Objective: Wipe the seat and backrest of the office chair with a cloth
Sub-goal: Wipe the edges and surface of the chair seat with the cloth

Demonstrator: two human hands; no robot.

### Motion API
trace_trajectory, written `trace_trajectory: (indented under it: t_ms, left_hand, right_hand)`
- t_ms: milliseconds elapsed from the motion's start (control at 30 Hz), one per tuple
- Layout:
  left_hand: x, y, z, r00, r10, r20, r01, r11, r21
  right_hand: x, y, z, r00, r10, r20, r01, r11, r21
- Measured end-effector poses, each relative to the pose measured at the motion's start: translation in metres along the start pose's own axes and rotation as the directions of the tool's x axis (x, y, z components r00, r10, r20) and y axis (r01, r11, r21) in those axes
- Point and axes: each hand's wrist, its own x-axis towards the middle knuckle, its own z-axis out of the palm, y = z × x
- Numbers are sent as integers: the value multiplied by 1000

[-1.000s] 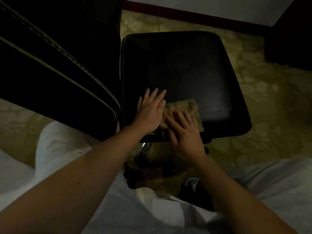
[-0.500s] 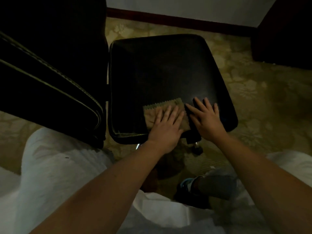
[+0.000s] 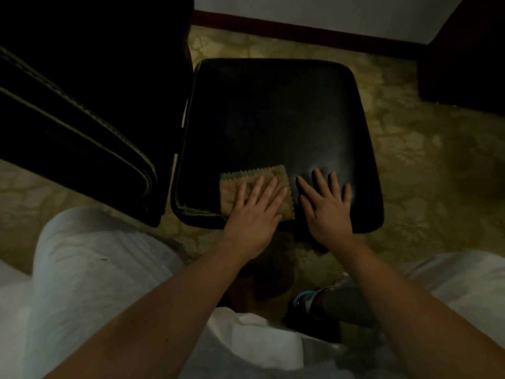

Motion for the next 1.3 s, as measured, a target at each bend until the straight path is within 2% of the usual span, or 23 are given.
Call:
trace_trajectory:
  t_ms: [167,433,500,600,700,867,1100,1300]
  left_hand:
    - [-5,-1,7,975,-217,-43,211,970,-119]
    - [-3,-8,2,948,-306,-91,287,942,-174]
    - [-2,-11,7,949,-310,-57,296,938,-182]
    - [1,-13,10,953,-300,-52,287,941,-178]
    - [2,-12,11,953,-296,-65,283,947,-152]
    - [5,-13,18,952,-288,-105,275,954,-116]
    - [-6,-36,27,971,-204,-124,200,979,-39]
    - [-8,-30,32,927,-335,-170,327,942,-76]
  right_hand:
    - [-8,-18,3,997,55,45,-55,998,10]
    - [-6,-29,-4,985,101,140,-104,995,13]
    - [-4,-29,-6,989,96,116,-98,995,9]
    - [9,-20,-11,998,-25,57,27,999,-28]
    - [25,-13,-9,991,-106,83,110,993,-44]
    - [27,-14,-1,993,-108,54,111,991,-73]
    - [28,-9,4,993,-120,9,120,992,-44]
    - [28,-11,6,995,-103,4,103,994,-47]
